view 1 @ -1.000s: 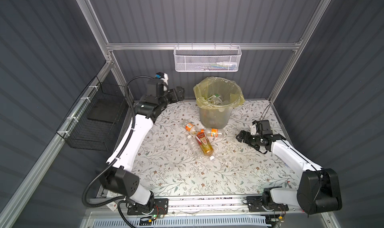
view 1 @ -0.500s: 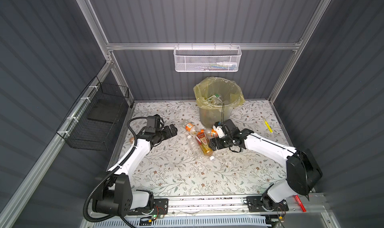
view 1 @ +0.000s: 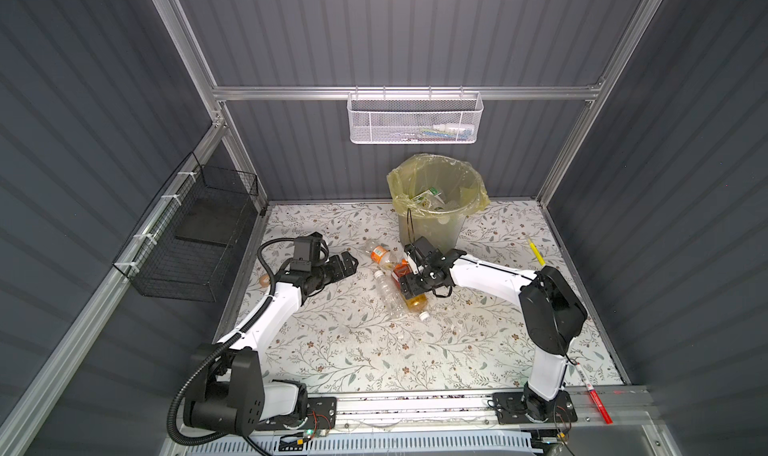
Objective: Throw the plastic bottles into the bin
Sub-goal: 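Grasp the red-and-gold drink bottle in the pile with the right gripper while left gripper withdraws, then lift the red-and-gold bottle over the bin and release it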
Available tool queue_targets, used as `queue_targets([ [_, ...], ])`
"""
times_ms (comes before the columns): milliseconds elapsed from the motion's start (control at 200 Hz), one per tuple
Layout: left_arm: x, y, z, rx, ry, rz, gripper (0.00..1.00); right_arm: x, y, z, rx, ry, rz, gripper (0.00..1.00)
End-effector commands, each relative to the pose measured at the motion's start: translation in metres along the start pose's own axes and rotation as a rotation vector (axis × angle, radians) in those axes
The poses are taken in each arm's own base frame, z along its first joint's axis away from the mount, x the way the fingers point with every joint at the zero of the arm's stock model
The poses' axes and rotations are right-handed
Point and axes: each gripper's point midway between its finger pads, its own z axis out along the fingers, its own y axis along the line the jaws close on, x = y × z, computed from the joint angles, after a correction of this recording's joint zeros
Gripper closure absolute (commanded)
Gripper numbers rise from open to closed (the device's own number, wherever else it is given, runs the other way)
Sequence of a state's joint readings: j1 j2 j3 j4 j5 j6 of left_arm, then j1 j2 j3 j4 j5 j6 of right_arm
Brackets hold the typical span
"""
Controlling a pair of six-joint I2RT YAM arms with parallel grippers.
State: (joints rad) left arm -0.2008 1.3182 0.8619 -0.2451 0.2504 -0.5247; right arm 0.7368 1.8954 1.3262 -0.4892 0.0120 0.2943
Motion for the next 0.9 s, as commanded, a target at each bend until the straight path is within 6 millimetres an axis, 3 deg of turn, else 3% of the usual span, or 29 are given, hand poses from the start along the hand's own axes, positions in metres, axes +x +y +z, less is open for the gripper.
queue_targets([
  [0,-0.002,-0.005,0.003,0.04,0.004,0.001,0.0,0.002,-0.004,0.007,0.041,0.021,-0.011,0.09],
  [260,-0.003,-0.004,0.008,0.038,0.015,0.001,0.0,0.007,-0.008,0.019,0.053,0.022,0.003,0.16],
  [485,0.002,0.0,0.011,0.03,0.022,-0.003,0.0,0.011,-0.003,0.01,0.01,-0.011,0.025,0.32],
  [595,0.004,0.001,0.012,0.028,0.029,-0.005,0.0,0.014,-0.004,-0.004,-0.003,-0.031,0.052,0.36],
  [745,0.004,0.001,0.012,0.029,0.031,-0.005,0.0,0.021,-0.011,-0.039,-0.027,-0.097,0.138,0.38],
  [895,0.004,-0.001,0.017,0.045,0.042,-0.004,0.0,0.047,-0.044,-0.072,-0.034,-0.171,0.328,0.38],
])
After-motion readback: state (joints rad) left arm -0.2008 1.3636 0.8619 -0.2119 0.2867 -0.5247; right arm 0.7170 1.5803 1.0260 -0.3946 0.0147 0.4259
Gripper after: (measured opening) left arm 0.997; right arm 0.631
